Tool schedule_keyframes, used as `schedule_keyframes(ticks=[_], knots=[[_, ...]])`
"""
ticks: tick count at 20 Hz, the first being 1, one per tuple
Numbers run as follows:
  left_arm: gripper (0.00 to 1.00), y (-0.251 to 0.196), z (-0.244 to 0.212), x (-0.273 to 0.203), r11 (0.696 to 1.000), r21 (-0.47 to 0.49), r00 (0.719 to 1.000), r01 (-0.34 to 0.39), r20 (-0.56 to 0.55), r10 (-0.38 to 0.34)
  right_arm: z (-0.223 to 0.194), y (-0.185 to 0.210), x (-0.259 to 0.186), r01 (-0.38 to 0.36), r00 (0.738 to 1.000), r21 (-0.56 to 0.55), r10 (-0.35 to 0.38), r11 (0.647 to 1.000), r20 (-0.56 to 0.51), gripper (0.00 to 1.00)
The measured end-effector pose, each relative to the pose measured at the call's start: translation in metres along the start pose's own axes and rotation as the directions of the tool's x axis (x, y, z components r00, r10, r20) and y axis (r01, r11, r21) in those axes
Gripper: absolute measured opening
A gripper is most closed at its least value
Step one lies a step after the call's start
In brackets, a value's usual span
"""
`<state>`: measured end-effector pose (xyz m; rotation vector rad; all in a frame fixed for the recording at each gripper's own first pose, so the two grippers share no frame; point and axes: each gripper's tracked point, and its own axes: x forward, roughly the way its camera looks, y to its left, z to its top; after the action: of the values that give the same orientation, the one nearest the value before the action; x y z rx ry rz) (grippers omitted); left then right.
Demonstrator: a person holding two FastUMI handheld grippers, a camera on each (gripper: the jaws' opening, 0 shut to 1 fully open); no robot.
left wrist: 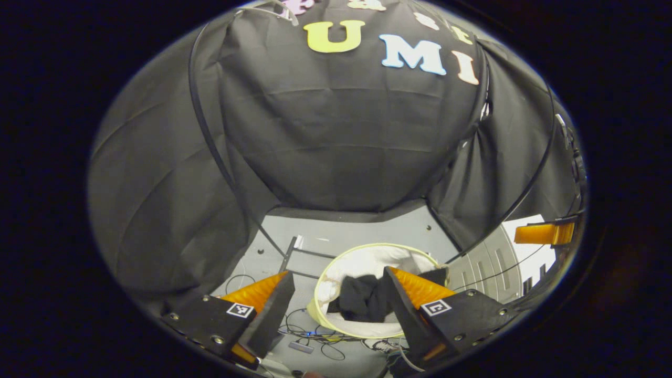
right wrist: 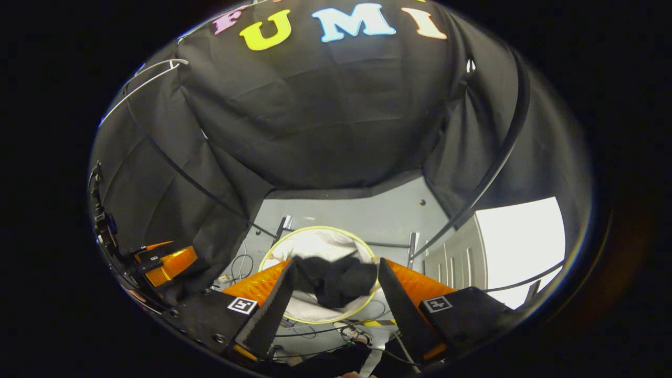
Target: Grasp the clothes on the hanger with both hands and then place them into the laundry hamper below.
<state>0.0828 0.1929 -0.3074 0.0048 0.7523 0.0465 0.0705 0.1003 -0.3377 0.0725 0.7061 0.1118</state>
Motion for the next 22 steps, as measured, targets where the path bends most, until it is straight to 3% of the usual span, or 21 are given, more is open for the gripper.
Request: schedule_keyframes(ticks=[4, 7, 10, 11, 14, 17, 22], knots=[[1.00, -0.017, 0.071, -0.065, 0.997, 0.045, 0.985, -0.060, 0.167, 0.052, 0.053, -0.030, -0.049, 0.030, 0.982, 0.010, -0.032, 0.999, 0.187, 0.98], [1.00, -0.055, 0.147, -0.124, 0.998, 0.038, 0.934, -0.049, 0.357, 0.032, 0.101, -0.054, -0.098, 0.082, 0.933, -0.005, -0.075, 0.997, 0.351, 0.98], [1.00, -0.091, 0.225, -0.167, 1.000, 0.016, 0.851, 0.008, 0.525, -0.015, 0.162, -0.068, -0.169, 0.145, 0.821, -0.007, -0.116, 0.989, 0.559, 0.98], [1.00, -0.104, 0.246, -0.178, 0.999, 0.015, 0.832, 0.031, 0.554, -0.034, 0.179, -0.073, -0.192, 0.166, 0.774, -0.010, -0.124, 0.986, 0.621, 0.92], [1.00, -0.130, 0.303, -0.218, 0.997, 0.015, 0.769, 0.080, 0.635, -0.071, 0.212, -0.080, -0.250, 0.213, 0.660, -0.009, -0.136, 0.977, 0.739, 0.92], [1.00, -0.139, 0.349, -0.259, 0.991, 0.014, 0.713, 0.130, 0.693, -0.103, 0.218, -0.096, -0.287, 0.252, 0.596, 0.030, -0.180, 0.967, 0.783, 0.92], [1.00, -0.142, 0.382, -0.292, 0.993, 0.017, 0.653, 0.115, 0.752, -0.089, 0.225, -0.138, -0.337, 0.270, 0.504, 0.175, -0.294, 0.947, 0.812, 0.92]])
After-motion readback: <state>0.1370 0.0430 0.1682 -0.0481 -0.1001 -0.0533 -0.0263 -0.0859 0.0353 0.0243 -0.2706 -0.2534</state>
